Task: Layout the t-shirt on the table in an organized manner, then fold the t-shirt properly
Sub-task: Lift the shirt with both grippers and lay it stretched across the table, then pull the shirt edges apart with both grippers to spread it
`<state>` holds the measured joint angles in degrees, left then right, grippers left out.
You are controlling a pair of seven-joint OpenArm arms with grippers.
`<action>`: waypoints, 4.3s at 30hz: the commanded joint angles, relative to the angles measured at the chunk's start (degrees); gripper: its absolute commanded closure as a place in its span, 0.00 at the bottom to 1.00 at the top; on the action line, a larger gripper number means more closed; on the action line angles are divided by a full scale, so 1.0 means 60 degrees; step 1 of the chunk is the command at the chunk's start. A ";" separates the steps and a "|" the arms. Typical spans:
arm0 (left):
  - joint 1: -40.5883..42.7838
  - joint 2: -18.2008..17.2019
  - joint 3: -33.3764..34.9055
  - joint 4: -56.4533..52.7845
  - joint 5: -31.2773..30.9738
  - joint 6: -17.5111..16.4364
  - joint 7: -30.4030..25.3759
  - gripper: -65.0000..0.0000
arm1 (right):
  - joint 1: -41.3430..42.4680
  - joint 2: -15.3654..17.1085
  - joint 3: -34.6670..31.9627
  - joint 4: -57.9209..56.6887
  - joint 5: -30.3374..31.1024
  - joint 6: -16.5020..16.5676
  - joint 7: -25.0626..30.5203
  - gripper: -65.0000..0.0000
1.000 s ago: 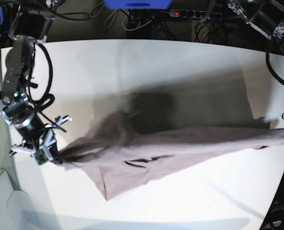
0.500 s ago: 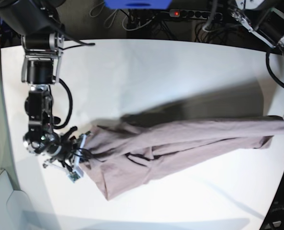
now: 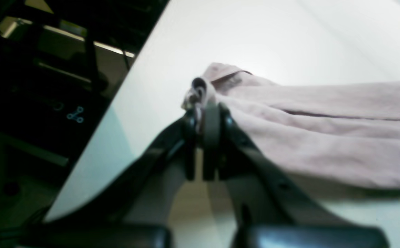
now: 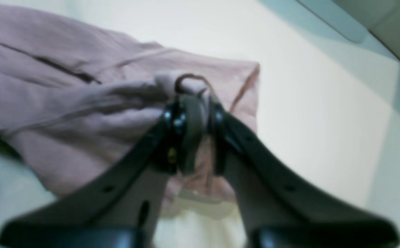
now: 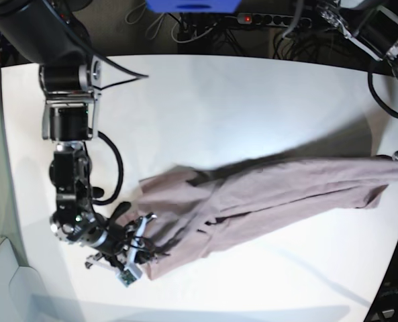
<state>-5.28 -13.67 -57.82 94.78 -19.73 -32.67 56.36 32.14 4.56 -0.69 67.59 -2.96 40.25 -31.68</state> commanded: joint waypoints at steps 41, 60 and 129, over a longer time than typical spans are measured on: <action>0.0360 -0.0176 -0.0055 0.0371 -0.0134 -0.0014 -0.0228 1.00 | -0.1877 -0.0005 0.0371 -0.1764 0.0149 -0.0042 0.0921 0.45; 0.0008 0.0366 0.0018 0.2467 -0.0192 -0.0028 -0.0140 1.00 | -0.4060 0.0449 0.1104 0.3438 0.0164 -0.0042 0.0863 1.00; 0.6382 0.2271 -0.1418 0.3038 -0.3167 -0.1222 0.0534 0.36 | -0.9936 -0.0415 0.7258 0.7921 0.0179 -0.0042 0.0159 0.56</action>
<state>32.93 0.71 -66.02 111.98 -37.89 -40.12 61.01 -27.33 1.69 42.65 114.21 -2.61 40.45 -32.25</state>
